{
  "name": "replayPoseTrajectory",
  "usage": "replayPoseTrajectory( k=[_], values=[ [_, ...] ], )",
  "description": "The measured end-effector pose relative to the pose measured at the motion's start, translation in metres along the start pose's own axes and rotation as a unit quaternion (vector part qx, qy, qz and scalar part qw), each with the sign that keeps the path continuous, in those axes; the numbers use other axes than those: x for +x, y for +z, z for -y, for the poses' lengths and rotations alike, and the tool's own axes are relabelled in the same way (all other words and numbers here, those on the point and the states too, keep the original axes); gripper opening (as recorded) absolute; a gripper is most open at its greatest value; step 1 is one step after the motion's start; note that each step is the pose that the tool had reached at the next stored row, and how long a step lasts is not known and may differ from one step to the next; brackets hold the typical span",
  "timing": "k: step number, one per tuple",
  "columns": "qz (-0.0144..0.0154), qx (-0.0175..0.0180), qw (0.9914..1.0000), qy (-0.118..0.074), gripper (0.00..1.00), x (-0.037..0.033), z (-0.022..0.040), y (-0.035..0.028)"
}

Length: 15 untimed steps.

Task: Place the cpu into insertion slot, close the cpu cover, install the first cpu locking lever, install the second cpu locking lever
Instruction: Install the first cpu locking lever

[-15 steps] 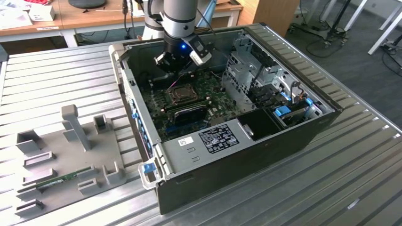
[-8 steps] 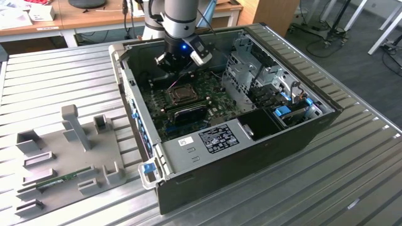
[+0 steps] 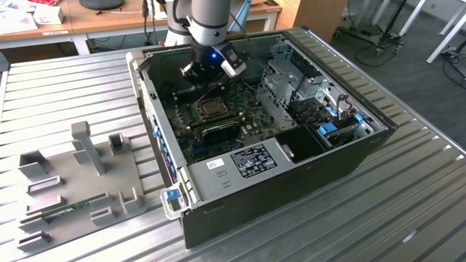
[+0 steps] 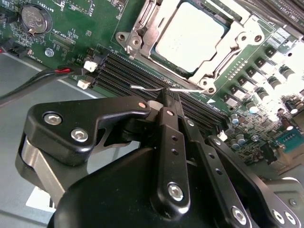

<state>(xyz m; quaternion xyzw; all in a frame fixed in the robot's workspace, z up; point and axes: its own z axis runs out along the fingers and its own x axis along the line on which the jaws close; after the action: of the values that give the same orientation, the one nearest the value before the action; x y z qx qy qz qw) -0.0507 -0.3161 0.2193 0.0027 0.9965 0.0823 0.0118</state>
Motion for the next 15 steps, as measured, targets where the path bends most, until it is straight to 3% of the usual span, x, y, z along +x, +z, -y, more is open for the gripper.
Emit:
replayPoseTrajectory(
  k=[15],
  values=[
    [0.0, 0.0, 1.0, 0.0, 0.1, -0.0061, 0.0013, 0.008]
  ],
)
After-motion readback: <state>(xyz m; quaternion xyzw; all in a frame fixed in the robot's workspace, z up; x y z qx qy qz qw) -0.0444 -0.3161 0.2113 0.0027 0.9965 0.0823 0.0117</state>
